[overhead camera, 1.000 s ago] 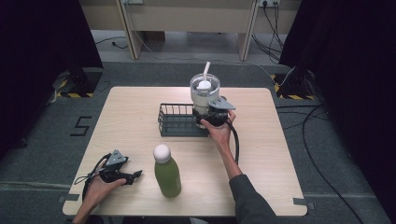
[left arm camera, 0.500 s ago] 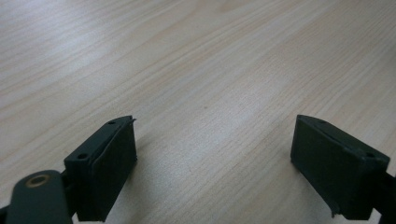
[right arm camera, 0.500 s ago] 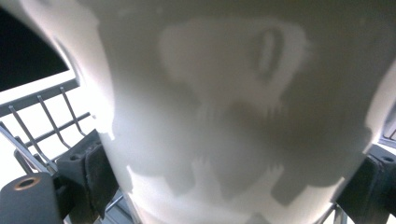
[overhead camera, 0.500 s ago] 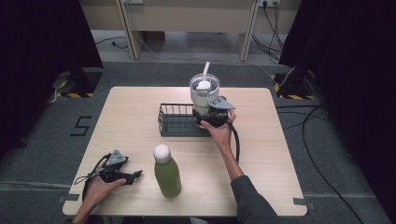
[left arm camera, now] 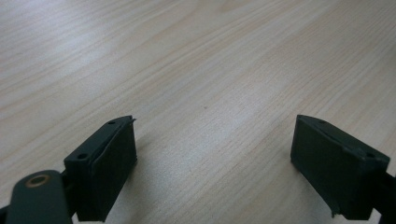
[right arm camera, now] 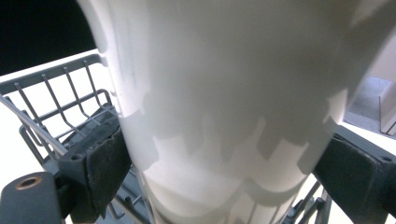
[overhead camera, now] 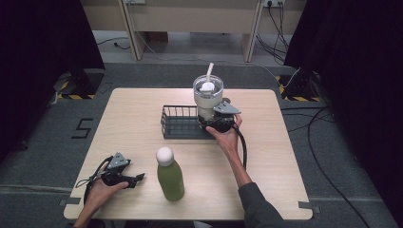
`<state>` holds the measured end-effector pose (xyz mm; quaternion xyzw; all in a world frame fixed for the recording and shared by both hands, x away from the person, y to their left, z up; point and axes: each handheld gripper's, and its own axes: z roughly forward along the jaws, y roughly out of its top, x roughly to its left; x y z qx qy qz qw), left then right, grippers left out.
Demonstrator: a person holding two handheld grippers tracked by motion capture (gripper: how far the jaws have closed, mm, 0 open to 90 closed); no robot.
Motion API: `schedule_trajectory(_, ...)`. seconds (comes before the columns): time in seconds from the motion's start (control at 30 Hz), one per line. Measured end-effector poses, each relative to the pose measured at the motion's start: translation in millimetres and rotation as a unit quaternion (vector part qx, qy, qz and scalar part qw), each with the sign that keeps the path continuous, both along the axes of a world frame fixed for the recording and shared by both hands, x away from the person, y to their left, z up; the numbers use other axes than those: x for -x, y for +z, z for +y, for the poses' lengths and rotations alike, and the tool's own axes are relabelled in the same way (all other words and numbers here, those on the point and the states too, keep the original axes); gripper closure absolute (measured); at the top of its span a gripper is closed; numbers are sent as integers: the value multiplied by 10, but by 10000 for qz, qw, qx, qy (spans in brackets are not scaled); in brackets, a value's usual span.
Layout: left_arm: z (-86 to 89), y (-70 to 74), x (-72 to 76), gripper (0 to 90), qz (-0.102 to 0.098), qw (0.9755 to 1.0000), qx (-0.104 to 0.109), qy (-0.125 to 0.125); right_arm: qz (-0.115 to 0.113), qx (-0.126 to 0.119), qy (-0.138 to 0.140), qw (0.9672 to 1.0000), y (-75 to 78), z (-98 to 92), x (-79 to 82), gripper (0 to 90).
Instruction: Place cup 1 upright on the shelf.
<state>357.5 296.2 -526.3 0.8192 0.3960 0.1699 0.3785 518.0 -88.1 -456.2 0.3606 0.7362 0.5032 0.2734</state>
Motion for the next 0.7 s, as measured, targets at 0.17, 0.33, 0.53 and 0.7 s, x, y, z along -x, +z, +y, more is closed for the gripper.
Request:
schedule_trajectory(0.17,0,0,0,133,0,10000,0,0,-28,-10,62,10000,10,-69,66,124)
schedule_trajectory(0.33,0,0,0,134,-1,10000,-1,0,-52,-54,93,9999,31,-127,126,147)
schedule_trajectory(0.53,0,0,0,134,0,10000,0,2,-127,-75,184,9997,81,-177,236,148)
schedule_trajectory(0.7,0,0,0,133,-1,10000,-1,2,-194,-93,179,9996,128,-239,323,148)
